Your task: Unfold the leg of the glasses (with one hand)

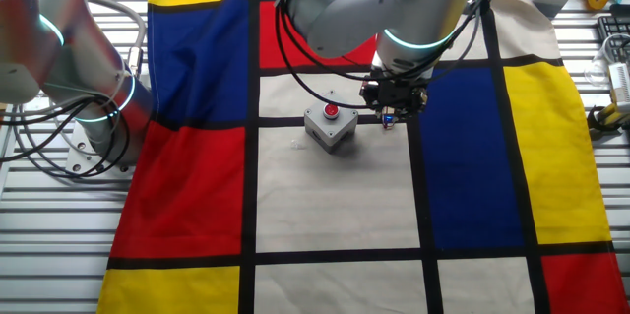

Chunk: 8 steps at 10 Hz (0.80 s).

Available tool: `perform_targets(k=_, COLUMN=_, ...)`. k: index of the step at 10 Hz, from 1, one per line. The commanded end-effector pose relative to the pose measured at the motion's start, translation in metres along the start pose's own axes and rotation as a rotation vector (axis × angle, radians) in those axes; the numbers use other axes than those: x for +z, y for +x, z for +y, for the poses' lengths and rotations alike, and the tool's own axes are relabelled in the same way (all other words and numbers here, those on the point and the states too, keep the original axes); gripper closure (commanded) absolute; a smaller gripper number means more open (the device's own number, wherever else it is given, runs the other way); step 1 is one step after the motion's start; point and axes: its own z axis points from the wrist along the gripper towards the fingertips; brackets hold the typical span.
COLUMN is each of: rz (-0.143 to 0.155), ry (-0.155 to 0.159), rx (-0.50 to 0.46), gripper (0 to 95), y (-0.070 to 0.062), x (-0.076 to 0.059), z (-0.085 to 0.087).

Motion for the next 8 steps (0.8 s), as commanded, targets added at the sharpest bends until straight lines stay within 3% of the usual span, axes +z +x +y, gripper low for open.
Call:
perform_targets(k=1, rz=0.001, ry=0.001, rx=0.003, gripper=95.0, y=-0.0002, x=-0.0001, z=-0.0003)
perform_targets(k=8, rz=0.003, ry=-0.008, rx=0.022, gripper=95.0, y=-0.0006, x=-0.0042, z=0.0003)
